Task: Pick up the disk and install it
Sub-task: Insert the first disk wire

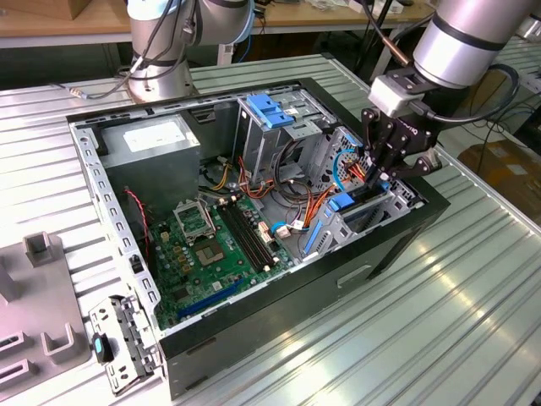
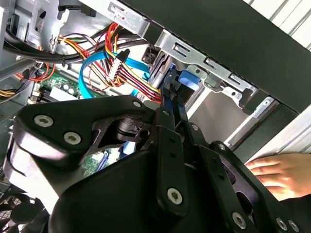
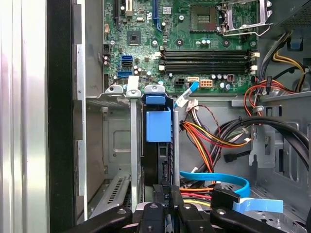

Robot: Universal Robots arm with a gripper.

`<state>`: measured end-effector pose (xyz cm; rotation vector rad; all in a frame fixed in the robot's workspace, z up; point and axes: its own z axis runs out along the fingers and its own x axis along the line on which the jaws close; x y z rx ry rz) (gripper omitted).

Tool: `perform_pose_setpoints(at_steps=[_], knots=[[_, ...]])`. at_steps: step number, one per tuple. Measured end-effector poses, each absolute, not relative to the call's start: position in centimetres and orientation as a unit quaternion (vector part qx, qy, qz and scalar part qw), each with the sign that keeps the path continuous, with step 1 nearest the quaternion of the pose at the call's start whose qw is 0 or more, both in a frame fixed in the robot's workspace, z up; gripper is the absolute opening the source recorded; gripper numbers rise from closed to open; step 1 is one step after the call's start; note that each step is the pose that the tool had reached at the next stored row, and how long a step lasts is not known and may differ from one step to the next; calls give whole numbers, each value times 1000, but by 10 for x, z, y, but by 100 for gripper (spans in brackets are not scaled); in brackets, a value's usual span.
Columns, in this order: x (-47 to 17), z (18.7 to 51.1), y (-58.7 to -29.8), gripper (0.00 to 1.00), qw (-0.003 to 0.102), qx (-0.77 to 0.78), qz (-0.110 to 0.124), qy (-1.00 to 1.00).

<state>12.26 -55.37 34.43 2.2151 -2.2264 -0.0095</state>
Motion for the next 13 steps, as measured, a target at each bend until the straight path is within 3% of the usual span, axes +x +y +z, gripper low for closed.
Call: perform_pose_setpoints(at_steps=[13], knots=[[123, 346, -554, 17, -1, 705, -4, -709]])
